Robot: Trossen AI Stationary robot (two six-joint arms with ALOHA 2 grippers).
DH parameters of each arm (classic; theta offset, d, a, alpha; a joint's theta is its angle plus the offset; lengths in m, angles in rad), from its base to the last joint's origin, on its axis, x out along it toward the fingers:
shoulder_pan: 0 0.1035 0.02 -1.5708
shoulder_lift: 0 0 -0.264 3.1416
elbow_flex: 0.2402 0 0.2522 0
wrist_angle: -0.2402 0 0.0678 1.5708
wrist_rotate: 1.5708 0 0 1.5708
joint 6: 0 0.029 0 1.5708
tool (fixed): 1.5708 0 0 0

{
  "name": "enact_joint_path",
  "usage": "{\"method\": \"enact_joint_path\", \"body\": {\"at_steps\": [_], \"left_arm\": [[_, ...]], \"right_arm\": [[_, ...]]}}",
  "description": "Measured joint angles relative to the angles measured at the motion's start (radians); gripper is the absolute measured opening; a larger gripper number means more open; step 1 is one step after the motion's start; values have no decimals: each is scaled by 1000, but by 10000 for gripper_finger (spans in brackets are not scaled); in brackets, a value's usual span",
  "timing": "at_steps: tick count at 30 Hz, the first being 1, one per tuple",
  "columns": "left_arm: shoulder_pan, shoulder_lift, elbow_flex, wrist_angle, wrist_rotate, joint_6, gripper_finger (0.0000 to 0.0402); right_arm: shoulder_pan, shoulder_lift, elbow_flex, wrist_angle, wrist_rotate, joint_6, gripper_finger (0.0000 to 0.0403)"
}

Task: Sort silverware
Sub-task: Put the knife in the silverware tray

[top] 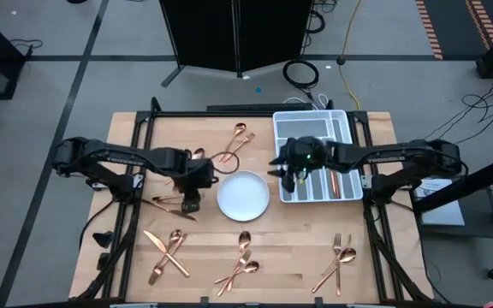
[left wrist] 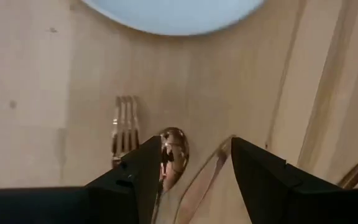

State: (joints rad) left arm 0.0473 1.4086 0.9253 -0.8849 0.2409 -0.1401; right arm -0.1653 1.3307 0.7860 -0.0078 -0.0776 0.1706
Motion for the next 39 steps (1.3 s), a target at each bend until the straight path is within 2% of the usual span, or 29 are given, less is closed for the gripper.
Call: {"method": "enact_joint_path", "body": {"at_steps": [4, 9, 14, 21, 28, 39], "left_arm": [[-54, 30, 0, -51, -1, -31, 189], [-103, 63, 0, -218, -1, -90, 189], [-123, 99, -4, -368, -10, -90, 189], [-123, 180, -57, -344, 14, -28, 189], [-148, 245, -58, -321, -28, 20, 189], [-188, 303, -96, -287, -74, 68, 189]], "right_arm": [[46, 55, 0, 77, 3, -4, 162], [63, 130, 0, 214, 5, -52, 162], [55, 175, 0, 233, 4, -93, 162], [56, 178, 0, 187, 0, -50, 162], [56, 178, 0, 136, -1, 27, 162], [56, 178, 0, 131, -1, 53, 162]]}}
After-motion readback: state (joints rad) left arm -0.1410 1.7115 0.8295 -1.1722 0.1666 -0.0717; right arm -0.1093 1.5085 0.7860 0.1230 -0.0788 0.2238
